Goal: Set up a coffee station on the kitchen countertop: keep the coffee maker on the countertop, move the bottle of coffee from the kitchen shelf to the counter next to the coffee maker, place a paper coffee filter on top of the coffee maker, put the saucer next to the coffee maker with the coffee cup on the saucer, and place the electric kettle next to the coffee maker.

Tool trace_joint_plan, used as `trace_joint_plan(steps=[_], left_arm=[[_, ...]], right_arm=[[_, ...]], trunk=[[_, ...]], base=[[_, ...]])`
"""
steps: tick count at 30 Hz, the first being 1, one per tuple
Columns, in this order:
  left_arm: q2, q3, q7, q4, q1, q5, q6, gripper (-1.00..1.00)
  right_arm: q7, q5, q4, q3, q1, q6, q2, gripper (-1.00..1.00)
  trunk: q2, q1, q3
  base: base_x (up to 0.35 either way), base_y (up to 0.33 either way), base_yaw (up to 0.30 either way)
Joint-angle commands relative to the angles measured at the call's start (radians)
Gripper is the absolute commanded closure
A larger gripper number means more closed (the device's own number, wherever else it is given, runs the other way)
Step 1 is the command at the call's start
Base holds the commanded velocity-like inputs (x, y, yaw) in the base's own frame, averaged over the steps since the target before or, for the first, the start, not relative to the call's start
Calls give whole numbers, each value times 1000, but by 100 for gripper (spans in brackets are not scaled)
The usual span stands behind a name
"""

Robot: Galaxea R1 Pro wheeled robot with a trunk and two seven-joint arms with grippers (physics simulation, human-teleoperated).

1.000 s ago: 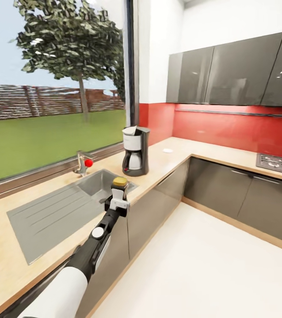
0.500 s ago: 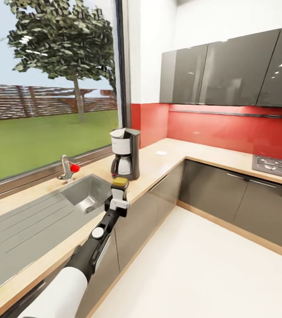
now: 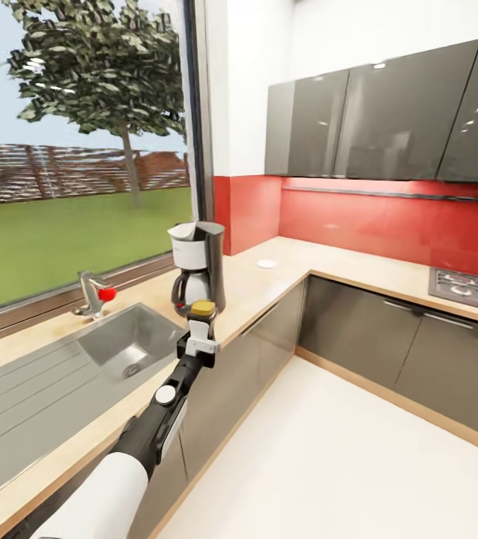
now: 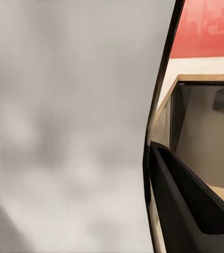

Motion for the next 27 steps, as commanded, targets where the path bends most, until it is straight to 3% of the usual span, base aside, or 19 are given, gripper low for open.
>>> trace_joint_plan(steps=[1,13,19,27], left_arm=[[-1,2,-1,0,-1,-9,-4,100],[2,4,21,2,10,-7,-4,100],[3,6,66,3,11,-7,-4,100],[2,4,71,11,11,-9,-4,100]], right_arm=[[0,-1,-1,-5,0,-2,1,-100],[0,-1,-1,-5,0,-1,1,-100],[0,-1,-1,-5,0,-1,1,-100],[0,-1,-1,-6,0,-1,2,-100]], trunk=[[-2,1,-2],[-2,1,-2],[-2,1,-2],[-2,1,-2]], base=[[243,-167,0],[293,-78,0],[274,-2,10],[13,0,256]])
